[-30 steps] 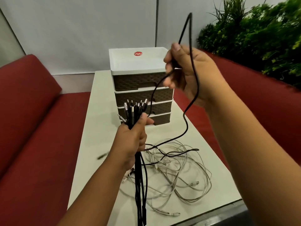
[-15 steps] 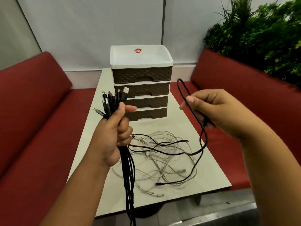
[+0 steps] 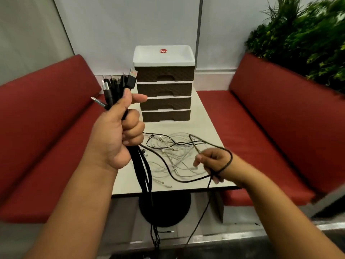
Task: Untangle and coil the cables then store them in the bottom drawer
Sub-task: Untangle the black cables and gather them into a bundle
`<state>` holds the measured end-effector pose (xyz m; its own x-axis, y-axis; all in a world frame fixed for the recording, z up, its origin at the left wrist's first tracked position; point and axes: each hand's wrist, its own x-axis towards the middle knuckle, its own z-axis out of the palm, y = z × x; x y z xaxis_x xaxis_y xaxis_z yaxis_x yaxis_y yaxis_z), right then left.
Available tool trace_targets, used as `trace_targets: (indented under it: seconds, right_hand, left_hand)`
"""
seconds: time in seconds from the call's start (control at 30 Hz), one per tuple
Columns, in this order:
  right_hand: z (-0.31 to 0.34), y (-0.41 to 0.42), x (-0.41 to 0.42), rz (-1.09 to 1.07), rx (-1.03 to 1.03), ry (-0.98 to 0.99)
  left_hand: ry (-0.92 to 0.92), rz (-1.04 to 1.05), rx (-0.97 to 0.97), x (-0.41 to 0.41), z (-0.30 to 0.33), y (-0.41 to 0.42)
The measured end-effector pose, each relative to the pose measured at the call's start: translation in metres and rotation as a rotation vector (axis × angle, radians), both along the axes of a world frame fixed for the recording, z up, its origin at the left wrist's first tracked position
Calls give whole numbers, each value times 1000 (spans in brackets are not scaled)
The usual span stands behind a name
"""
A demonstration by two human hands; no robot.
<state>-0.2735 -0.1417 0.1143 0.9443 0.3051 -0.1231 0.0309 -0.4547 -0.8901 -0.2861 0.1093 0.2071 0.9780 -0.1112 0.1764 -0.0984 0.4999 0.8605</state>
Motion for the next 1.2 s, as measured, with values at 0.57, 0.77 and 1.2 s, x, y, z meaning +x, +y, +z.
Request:
trace_targets:
  seconds: [0.57, 0.77, 1.2]
  right_hand:
    - [-84, 14, -21, 255, -592, 9]
    - [13, 77, -58, 242, 444, -155]
    - [-105, 69, -74, 49, 271, -116]
  left_hand:
    - [55, 151, -52, -42, 8, -2]
    - [86, 87, -76, -37, 4, -24]
    - [30, 188, -147, -18, 47, -4]
